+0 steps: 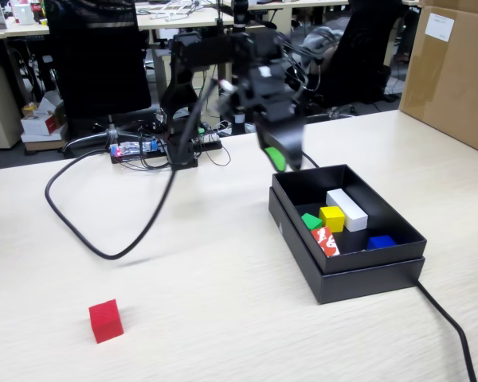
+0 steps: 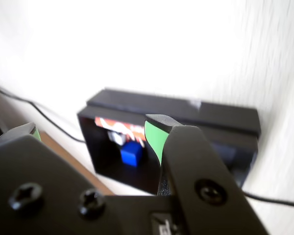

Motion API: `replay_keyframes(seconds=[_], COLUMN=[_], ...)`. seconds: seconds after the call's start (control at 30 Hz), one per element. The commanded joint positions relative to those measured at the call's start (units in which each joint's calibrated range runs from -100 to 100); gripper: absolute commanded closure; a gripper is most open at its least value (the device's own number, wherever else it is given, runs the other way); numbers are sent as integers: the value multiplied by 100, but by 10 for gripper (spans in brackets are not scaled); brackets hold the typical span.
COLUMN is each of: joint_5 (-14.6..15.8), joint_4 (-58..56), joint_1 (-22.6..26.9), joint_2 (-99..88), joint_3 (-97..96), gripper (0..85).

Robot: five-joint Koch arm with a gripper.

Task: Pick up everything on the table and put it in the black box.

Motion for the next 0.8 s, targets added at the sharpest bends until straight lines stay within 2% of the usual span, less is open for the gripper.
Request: replay_keyframes(seconds=[0.0, 0.17, 0.37, 0.53, 0.77], joint_5=[-352, -777, -1241, -1421, -1573], joint_4=[166, 227, 970, 1186, 1237], joint_1=[-415, -1031, -1646, -1924, -1963], joint_2=[-424, 35, 1113, 2685, 4211], joint_3=[217, 172, 90, 1124, 2375], gripper=[411, 386, 387, 388, 392])
